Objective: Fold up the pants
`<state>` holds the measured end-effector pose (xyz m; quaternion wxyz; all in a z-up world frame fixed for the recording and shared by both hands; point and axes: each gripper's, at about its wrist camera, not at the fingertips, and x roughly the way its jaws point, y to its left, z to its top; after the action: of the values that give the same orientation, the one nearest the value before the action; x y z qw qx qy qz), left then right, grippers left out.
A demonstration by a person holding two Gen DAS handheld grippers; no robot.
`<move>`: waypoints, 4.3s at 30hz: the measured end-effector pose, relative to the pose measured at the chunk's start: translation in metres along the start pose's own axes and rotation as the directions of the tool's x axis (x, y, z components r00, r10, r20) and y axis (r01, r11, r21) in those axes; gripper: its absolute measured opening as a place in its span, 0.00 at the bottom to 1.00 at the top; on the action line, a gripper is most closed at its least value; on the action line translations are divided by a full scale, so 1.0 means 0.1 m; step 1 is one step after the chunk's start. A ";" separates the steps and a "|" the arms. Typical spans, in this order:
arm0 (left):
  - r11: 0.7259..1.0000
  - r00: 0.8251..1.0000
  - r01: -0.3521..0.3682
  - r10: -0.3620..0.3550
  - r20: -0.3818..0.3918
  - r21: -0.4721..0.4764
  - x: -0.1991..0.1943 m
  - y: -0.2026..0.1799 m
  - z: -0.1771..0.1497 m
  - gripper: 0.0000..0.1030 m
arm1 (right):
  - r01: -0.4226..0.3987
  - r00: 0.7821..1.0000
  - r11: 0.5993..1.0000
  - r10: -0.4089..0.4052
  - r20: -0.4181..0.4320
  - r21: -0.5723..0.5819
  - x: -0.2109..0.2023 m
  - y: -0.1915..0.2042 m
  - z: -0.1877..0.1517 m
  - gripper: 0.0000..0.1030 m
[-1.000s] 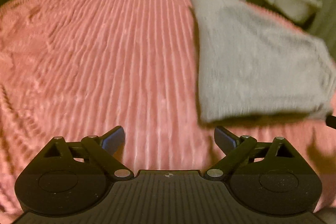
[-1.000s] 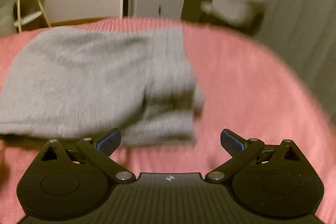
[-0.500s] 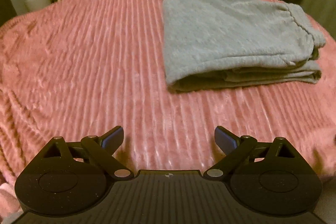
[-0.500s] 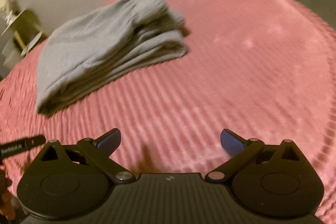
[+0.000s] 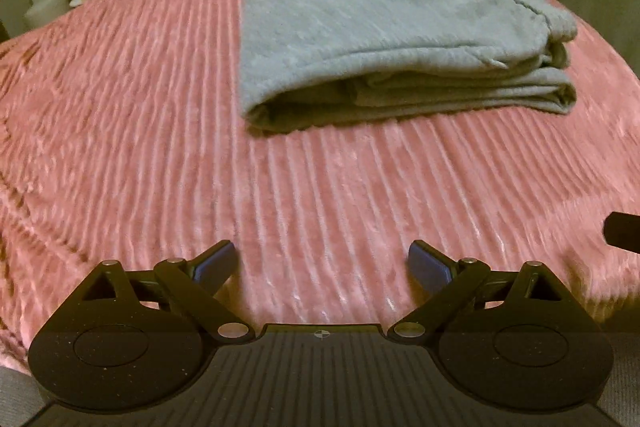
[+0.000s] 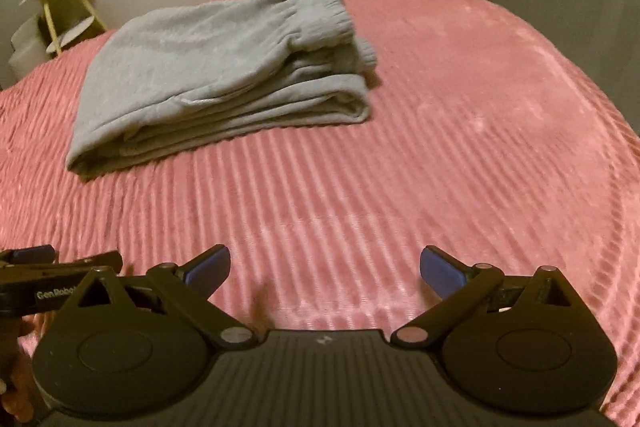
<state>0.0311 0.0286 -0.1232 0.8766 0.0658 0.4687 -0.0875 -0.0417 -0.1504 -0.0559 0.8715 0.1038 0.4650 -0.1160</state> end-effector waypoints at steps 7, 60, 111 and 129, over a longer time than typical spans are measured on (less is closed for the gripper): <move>0.999 1.000 -0.023 0.022 0.022 0.024 0.02 -0.02 0.01 0.94 | -0.015 1.000 0.996 0.015 -0.001 -0.092 0.26 0.32 0.13 0.98; 0.995 0.998 -0.066 0.066 0.005 0.076 0.25 -0.08 0.16 0.94 | 0.013 0.997 0.997 -0.019 -0.080 -0.076 0.69 0.41 0.23 0.98; 0.993 0.997 -0.071 0.071 0.009 0.093 0.25 -0.09 0.17 0.94 | 0.009 0.997 0.996 -0.016 -0.076 -0.085 0.68 0.43 0.21 0.98; 0.993 0.997 -0.072 0.071 0.007 0.094 0.25 -0.08 0.17 0.94 | 0.009 0.997 0.996 -0.015 -0.080 -0.084 0.68 0.43 0.20 0.98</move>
<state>0.0570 0.0151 -0.1352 0.8760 0.1236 0.4596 -0.0782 0.0240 -0.1223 -0.0990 0.8548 0.0693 0.5050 -0.0974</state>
